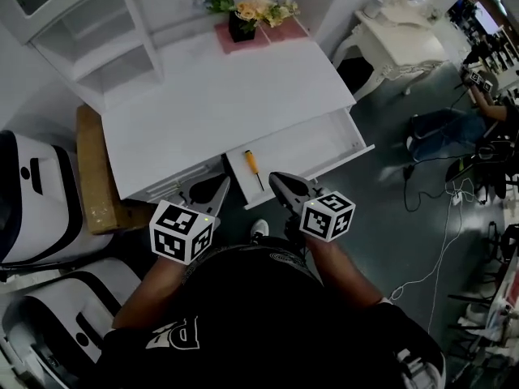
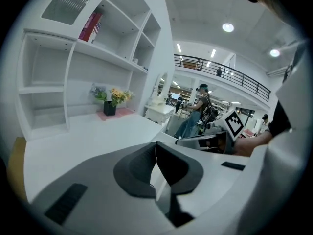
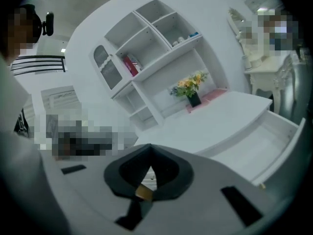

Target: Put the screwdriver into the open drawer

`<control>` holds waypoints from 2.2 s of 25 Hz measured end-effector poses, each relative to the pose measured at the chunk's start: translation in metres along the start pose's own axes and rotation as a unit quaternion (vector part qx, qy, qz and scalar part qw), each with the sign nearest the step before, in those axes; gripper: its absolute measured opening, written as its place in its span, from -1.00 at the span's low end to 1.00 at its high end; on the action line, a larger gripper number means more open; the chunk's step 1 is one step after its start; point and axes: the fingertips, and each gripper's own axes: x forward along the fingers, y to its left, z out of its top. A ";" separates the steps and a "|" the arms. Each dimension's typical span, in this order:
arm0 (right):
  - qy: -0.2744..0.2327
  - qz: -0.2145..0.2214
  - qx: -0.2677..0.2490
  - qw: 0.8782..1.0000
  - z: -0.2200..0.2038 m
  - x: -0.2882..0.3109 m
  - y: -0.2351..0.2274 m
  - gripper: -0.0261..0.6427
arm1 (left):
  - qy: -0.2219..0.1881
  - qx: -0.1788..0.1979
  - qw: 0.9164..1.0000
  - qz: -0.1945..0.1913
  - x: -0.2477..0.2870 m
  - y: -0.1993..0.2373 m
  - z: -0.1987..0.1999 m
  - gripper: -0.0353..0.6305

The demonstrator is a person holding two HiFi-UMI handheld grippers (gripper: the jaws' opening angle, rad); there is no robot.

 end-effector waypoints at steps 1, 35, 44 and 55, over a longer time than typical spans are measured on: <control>-0.006 -0.006 0.001 1.000 -0.001 0.000 0.007 -0.89 | -0.001 0.003 1.000 -0.008 -0.006 0.001 0.000 -0.85; -0.097 -0.158 -0.016 0.983 -0.066 -0.085 0.133 -0.90 | 0.027 0.034 0.990 -0.138 -0.110 -0.043 -0.061 -0.85; -0.090 -0.149 -0.035 0.984 -0.068 -0.116 0.120 -0.90 | 0.018 0.039 0.991 -0.124 -0.097 -0.075 -0.055 -0.85; -0.080 -0.132 -0.032 0.988 -0.084 -0.131 0.114 -0.89 | 0.031 0.037 0.992 -0.113 -0.093 -0.101 -0.070 -0.85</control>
